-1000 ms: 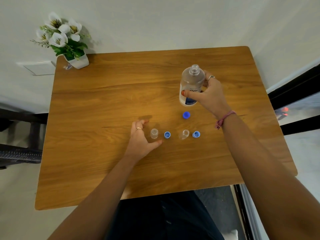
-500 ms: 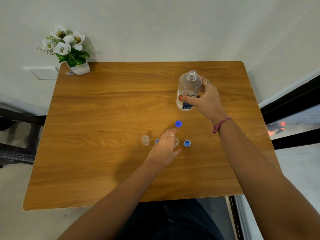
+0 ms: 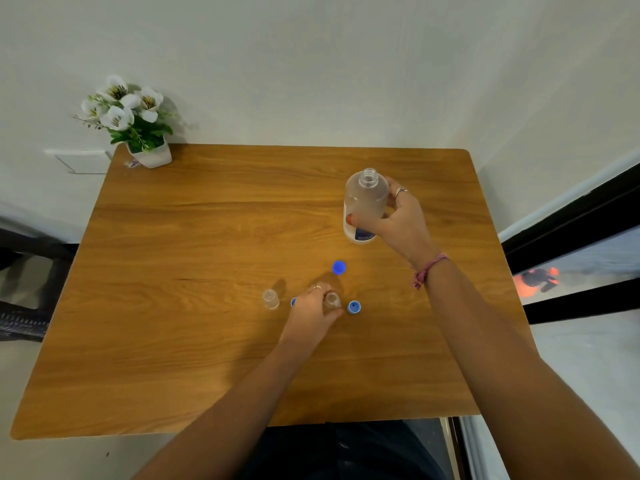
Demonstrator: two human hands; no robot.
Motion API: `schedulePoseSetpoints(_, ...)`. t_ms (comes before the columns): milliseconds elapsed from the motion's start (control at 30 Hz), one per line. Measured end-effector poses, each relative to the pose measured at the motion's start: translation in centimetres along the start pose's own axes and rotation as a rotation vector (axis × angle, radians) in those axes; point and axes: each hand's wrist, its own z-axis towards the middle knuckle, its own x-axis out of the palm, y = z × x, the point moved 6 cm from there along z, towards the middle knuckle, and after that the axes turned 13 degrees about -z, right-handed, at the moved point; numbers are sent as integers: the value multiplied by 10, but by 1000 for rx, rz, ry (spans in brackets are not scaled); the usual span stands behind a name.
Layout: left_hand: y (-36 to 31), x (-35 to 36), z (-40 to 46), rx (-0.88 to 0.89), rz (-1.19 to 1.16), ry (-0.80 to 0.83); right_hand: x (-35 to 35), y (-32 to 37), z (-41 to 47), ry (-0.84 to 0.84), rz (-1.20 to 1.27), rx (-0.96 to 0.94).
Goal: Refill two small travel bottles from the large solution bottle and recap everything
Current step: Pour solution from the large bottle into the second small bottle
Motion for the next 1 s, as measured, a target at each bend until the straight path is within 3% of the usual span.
schedulePoseSetpoints(233,-47,-30,8,74,-265,-104,-15,21,5,-57,12,-31)
schedulePoseSetpoints(500,-159,-120,11,319,-569,-293,-49,78,13,-196,33,-103)
schedulePoseSetpoints(767,-271,-204,-3,575,-577,-274,-111,189,16,-271,-164,-322)
schedulePoseSetpoints(1000,-320,-256,-15,669,-732,-297,-161,293,6,-358,-449,-485)
